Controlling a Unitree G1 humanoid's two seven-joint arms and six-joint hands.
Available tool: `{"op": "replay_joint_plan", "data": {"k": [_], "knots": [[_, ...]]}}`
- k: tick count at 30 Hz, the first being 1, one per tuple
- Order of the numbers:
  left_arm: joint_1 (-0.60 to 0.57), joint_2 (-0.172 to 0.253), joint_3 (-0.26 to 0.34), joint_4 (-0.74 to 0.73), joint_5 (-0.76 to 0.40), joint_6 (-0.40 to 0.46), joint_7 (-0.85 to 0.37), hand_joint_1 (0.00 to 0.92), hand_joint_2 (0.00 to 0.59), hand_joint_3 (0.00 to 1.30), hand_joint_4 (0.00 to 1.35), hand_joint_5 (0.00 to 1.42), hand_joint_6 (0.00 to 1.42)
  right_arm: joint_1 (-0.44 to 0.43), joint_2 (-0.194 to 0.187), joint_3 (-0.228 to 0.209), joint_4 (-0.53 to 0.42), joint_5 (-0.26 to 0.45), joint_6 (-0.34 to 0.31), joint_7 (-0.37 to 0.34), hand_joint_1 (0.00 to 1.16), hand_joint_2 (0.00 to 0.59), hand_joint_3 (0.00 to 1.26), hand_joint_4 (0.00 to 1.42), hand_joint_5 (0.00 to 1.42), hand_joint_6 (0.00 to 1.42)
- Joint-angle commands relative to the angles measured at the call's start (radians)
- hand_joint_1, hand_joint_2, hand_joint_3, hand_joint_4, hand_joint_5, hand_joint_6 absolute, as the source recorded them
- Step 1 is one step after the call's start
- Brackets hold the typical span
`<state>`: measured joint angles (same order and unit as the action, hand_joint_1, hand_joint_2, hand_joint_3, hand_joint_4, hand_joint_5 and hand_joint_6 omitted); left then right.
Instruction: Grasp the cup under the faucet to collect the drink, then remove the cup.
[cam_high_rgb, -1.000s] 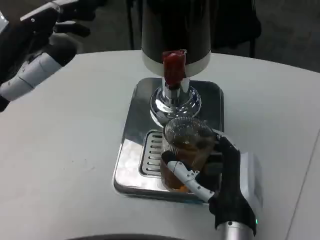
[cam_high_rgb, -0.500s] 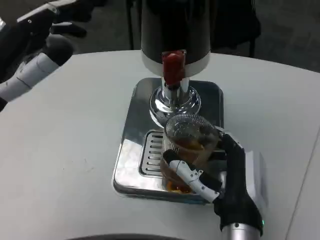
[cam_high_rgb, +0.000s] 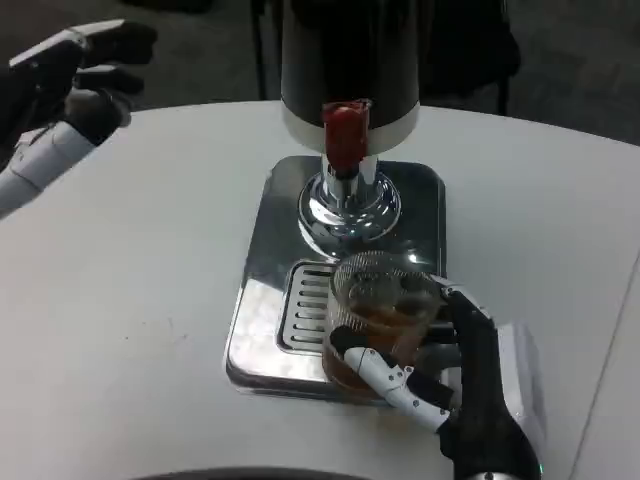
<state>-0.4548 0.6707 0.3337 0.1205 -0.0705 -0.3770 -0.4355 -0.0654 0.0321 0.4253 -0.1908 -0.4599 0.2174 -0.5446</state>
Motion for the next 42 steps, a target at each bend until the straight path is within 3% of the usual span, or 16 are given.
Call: {"op": "replay_joint_plan", "data": {"k": [1,9,23,31,42], "knots": [[0.051,0.02,0.016,-0.001,0.013,-0.012,0.016,0.0,0.06,0.27,0.24,0.32,0.46,0.013,0.036,0.002,-0.051,-0.027,-0.032,0.019,0.72,0.244,0.81,0.92,1.04,0.7],[0.215,0.022,0.041,-0.087,0.052,0.011,0.038,0.0,0.065,0.27,0.24,0.29,0.44,0.051,0.017,-0.019,-0.128,-0.043,-0.041,0.088,0.74,0.24,0.83,0.94,1.08,0.72],[0.459,0.014,0.114,-0.233,0.081,0.06,0.075,0.0,0.065,0.25,0.21,0.26,0.39,0.075,0.012,-0.022,-0.145,-0.071,-0.06,0.165,0.74,0.239,0.85,0.95,1.1,0.75],[0.619,0.021,0.087,-0.321,0.191,0.041,0.058,0.0,0.07,0.2,0.11,0.17,0.31,0.083,-0.014,-0.022,-0.192,-0.093,-0.084,0.217,0.75,0.239,0.86,0.97,1.11,0.77],[0.73,0.023,0.066,-0.436,0.336,0.007,0.06,0.0,0.08,0.1,0.0,0.02,0.22,0.113,-0.038,-0.033,-0.266,-0.1,-0.095,0.292,0.75,0.239,0.87,0.98,1.14,0.78]]}}
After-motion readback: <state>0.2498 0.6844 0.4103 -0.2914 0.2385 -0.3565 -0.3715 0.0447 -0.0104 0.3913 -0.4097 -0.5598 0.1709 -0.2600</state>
